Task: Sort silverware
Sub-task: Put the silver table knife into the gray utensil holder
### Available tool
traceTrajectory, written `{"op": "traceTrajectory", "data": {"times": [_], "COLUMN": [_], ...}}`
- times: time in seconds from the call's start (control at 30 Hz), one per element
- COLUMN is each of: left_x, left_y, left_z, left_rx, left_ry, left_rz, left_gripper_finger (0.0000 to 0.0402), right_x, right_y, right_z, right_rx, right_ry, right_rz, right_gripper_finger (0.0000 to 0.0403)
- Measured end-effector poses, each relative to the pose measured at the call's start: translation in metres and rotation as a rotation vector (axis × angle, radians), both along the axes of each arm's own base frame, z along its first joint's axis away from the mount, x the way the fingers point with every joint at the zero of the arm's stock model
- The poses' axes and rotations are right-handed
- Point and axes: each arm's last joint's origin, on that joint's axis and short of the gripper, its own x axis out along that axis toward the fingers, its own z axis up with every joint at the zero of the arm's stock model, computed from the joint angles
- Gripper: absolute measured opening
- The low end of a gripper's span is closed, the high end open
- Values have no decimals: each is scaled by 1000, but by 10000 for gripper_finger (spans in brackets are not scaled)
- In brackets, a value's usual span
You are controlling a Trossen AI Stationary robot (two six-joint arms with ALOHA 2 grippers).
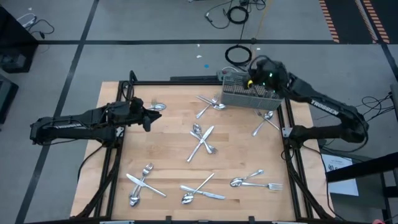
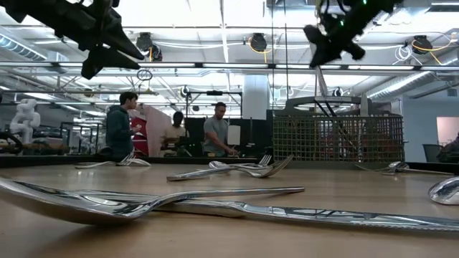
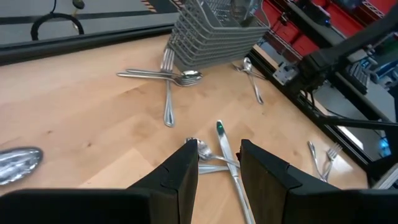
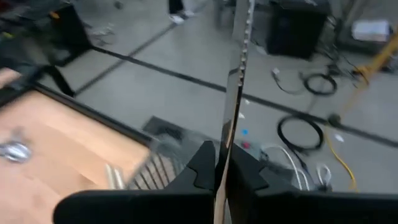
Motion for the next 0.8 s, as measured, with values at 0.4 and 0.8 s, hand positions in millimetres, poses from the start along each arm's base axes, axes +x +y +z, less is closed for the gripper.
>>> {"op": "traceTrajectory", "data": {"times": [0.4,0.8], "left_x": [0,0], "left_y": [0,0], "left_z": [0,0], "left_rx": [-6,-6], "left_ry": [2,1], "left_rz": [6,7], "left_gripper_finger": [125,125], "right_x": [-15,-22], "right_y": [6,7], "right_z": [-44,-83], "right_rx": [-22,63], "right_ry": [82,86], "right_rz": [-270,-399], "right_gripper_finger": [2,8]}}
